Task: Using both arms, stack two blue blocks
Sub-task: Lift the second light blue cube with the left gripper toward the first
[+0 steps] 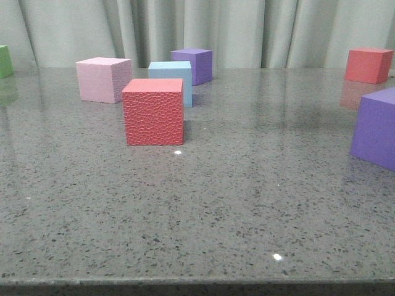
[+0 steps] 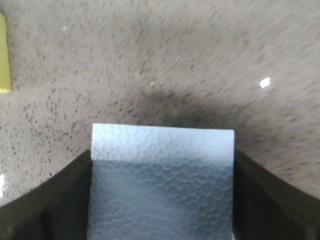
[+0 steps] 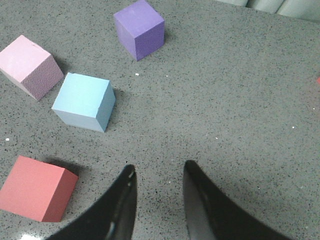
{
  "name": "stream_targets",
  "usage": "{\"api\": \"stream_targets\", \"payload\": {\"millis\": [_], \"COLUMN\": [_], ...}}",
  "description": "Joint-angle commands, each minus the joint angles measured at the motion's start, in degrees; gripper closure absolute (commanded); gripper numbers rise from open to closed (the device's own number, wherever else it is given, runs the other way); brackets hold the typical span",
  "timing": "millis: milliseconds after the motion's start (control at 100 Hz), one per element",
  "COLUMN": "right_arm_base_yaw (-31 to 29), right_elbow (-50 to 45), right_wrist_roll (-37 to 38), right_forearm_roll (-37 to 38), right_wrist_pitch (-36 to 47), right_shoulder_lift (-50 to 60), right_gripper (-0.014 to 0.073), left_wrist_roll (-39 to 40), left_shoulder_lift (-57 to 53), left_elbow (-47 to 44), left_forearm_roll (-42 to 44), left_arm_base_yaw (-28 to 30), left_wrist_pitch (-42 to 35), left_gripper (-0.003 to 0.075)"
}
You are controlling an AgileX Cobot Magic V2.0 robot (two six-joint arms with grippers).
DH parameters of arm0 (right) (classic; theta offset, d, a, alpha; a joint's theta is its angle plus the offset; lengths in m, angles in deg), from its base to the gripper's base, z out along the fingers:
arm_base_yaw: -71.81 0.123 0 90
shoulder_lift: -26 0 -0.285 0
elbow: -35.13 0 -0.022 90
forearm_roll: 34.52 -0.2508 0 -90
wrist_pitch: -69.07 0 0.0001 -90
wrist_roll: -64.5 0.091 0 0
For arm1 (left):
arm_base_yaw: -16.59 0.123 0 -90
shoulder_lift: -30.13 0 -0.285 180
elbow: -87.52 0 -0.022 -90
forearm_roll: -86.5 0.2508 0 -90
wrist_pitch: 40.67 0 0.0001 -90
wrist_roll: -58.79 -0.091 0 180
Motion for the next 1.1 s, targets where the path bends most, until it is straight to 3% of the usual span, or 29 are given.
{"api": "stream_targets", "payload": {"millis": [0, 180, 360, 1090], "right_arm_base_yaw": [-0.22, -0.33, -0.33, -0.33], "right_elbow": [1.41, -0.27, -4.27, -12.34], "right_wrist_roll": [-0.70, 1.23, 4.44, 7.03], "right_forearm_roll": [2.06, 4.16, 8.25, 11.38], "right_wrist_pitch": [3.64, 5.03, 5.93, 6.33], "right_shoulder_lift": [2.46, 3.83, 6.89, 14.81], "right_gripper": [0.0346, 0.0346, 0.0346, 0.0346], "left_wrist_roll": [0.64, 4.12, 8.46, 19.88], "left_shoulder_lift": [-2.79, -2.79, -2.79, -2.79], "left_elbow": [5.32, 13.49, 18.35, 19.73], "left_forearm_roll": [-2.61, -2.50, -2.50, -1.62], "left_arm_base_yaw": [-0.43, -3.19, -7.58, -26.26], "left_wrist_pitch": [1.19, 6.32, 7.80, 5.67], "left_gripper": [0.0356, 0.0406, 0.0406, 0.0405]}}
